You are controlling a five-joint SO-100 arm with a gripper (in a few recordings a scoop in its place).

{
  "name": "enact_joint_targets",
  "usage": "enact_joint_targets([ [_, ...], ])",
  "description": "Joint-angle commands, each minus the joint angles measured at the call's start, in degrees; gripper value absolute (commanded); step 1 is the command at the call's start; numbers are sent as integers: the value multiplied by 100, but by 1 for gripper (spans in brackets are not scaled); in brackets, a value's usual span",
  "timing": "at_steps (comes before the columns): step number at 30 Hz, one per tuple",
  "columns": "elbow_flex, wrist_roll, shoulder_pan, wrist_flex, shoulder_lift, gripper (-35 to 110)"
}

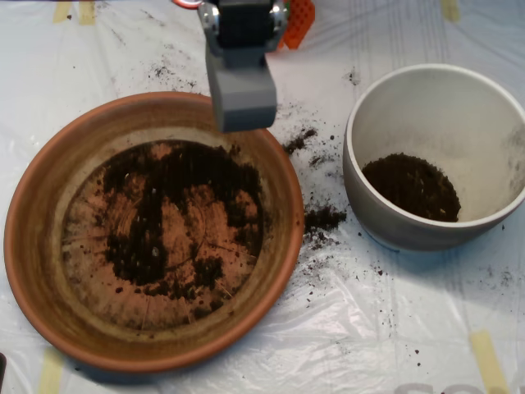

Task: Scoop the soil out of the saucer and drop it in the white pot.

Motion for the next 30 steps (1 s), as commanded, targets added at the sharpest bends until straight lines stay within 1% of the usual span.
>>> enact_joint_targets([
  [1, -1099, 211, -580, 378, -79, -1],
  [12, -2487, 879, -2435, 712, -1415, -1],
  [15, -3173, 914, -2821, 1055, -1942, 0],
  [16, -3340, 1020, -2909, 1169, -2083, 3],
  [19, -3278, 1011, -3067, 1178, -2206, 13],
  [21, -3190, 1020, -3076, 1178, -2224, 16],
  [24, -3059, 984, -3050, 1178, -2171, 25],
  [26, -2988, 949, -3023, 1178, -2092, 28],
  [30, -2839, 879, -2988, 1178, -1925, 30],
])
